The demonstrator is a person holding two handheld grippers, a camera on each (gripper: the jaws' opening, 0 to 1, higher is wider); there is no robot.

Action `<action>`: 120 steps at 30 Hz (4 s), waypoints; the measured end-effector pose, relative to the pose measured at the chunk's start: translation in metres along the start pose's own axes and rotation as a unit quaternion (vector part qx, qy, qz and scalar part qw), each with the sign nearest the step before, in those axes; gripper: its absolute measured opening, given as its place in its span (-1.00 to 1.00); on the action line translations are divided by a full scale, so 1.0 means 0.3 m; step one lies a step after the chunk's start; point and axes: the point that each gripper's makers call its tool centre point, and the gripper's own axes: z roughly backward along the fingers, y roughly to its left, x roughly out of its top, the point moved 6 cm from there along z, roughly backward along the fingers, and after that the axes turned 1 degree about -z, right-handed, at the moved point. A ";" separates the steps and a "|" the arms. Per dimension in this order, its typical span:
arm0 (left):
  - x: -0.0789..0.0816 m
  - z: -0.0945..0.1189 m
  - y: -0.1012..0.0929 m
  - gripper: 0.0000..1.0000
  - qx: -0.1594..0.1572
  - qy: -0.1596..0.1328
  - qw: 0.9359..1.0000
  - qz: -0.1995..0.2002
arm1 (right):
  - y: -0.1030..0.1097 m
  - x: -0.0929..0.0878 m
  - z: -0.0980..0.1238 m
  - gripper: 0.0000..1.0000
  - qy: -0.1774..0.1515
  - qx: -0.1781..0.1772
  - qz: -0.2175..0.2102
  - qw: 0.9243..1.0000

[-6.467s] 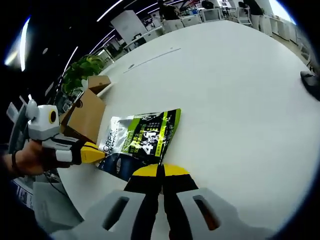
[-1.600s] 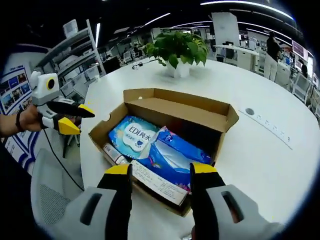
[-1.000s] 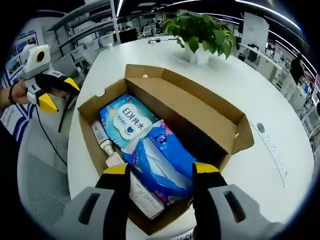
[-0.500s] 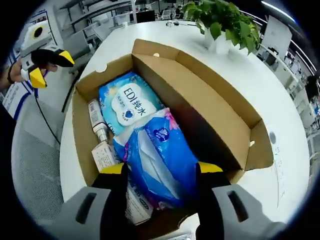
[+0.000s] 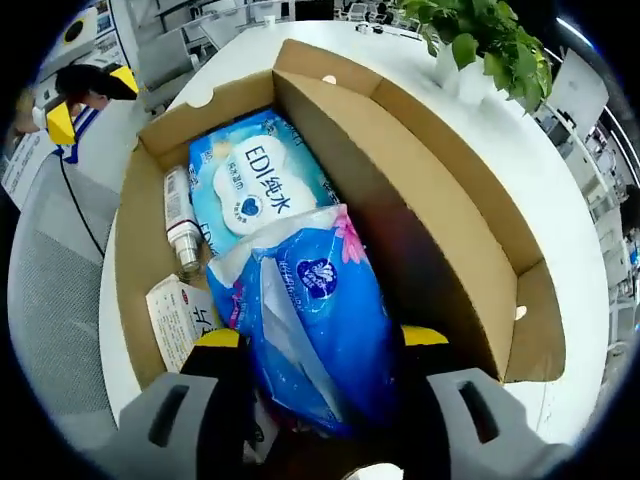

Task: Operate the shoe box by opening the lid, removing the specified soft item, and placing it in the target area until the item is outside and the box remains undamaged.

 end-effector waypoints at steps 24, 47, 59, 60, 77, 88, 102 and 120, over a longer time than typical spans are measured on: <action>0.014 -0.037 -0.030 -0.28 -0.018 0.002 1.000 0.011 | 0.073 0.017 0.055 -0.82 0.020 -0.006 0.051 0.998; 0.046 -0.024 -0.004 -0.31 -0.017 -0.011 1.000 0.018 | 0.045 0.056 0.169 -1.00 -0.021 -0.039 0.053 0.998; 0.073 -0.040 -0.024 -0.31 -0.032 -0.011 0.999 0.000 | 0.016 0.101 0.346 -1.00 -0.045 -0.084 0.066 0.993; 0.078 -0.043 -0.031 -0.31 -0.035 -0.011 0.999 -0.003 | 0.014 0.103 0.365 -1.00 -0.047 -0.090 0.067 0.993; 0.125 -0.059 -0.142 -0.31 -0.062 -0.015 0.997 -0.031 | 0.009 0.015 0.536 -1.00 -0.040 -0.130 0.061 0.989; 0.146 -0.067 -0.197 -0.28 -0.081 -0.006 0.995 -0.062 | 0.038 -0.142 0.592 -1.00 -0.022 -0.146 0.032 0.989; 0.134 -0.076 -0.219 -0.22 -0.095 0.012 0.991 -0.093 | 0.092 -0.433 0.679 -1.00 0.004 -0.164 -0.027 0.986; 0.094 -0.062 -0.257 -0.20 -0.088 0.031 0.991 -0.099 | 0.188 -0.787 0.763 -1.00 0.037 -0.170 -0.082 0.981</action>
